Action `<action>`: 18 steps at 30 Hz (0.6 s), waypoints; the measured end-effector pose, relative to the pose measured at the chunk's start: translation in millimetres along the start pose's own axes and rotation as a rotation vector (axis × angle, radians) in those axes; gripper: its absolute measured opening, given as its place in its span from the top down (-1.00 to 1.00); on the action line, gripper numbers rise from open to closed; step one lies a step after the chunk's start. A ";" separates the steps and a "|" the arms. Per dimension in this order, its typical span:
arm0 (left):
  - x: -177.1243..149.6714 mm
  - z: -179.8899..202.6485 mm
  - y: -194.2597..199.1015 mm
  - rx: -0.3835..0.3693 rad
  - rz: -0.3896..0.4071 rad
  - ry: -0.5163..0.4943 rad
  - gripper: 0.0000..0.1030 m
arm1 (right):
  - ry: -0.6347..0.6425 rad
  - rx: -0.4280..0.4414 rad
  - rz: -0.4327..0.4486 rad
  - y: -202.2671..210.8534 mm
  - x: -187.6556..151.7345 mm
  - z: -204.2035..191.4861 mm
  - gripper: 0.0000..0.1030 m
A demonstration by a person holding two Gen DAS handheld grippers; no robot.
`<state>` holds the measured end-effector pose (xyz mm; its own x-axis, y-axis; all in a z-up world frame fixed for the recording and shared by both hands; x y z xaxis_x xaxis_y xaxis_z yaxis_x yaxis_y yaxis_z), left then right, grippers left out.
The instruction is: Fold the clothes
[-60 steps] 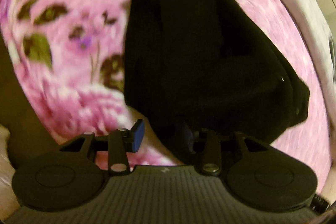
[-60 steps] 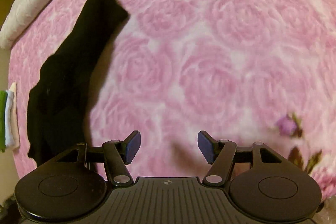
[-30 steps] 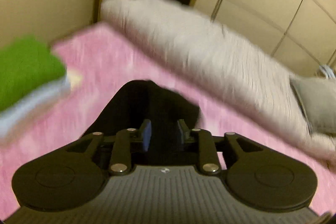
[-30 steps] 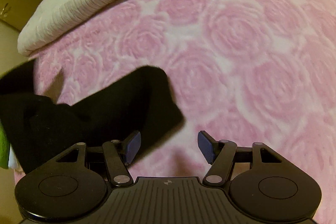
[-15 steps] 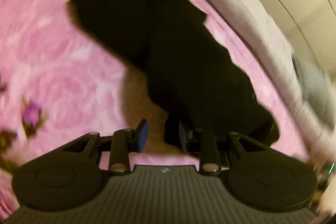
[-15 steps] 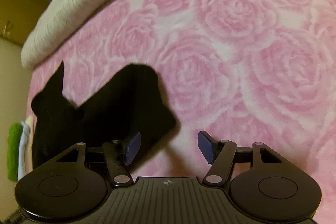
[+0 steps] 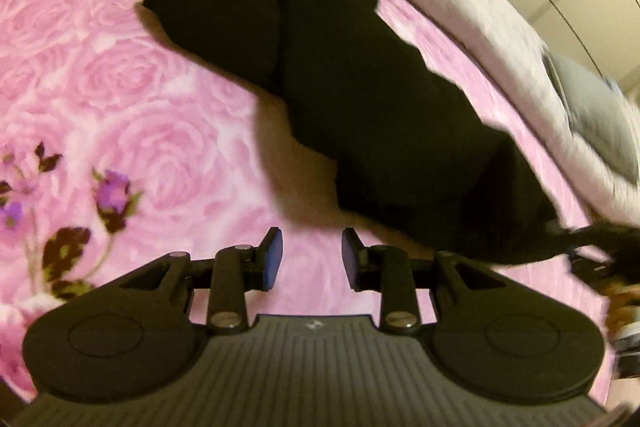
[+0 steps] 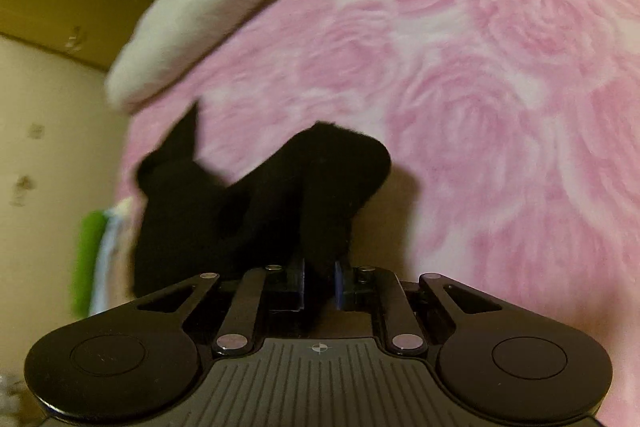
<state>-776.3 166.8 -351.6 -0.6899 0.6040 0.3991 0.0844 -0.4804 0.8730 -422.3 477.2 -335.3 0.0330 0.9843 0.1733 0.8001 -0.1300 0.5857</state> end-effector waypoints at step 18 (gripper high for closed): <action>-104.7 19.9 8.5 -0.045 -0.165 0.105 0.40 | -0.292 -0.365 -0.029 100.9 -80.2 88.5 0.29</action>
<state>-689.1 112.2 -380.4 -0.7631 0.6083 0.2183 -0.0669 -0.4102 0.9095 -291.2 395.7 -360.1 0.2227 0.9738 -0.0470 0.5419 -0.0836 0.8363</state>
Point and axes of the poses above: each gripper's, at about its wrist camera, not at the fingertips, and y roughly against the way its jaws point, z to its right, x to its top, the point moved 9 cm from there along -y, roughly the way its jaws point, and after that the axes turned 7 degrees about x, right-handed, at the moved point
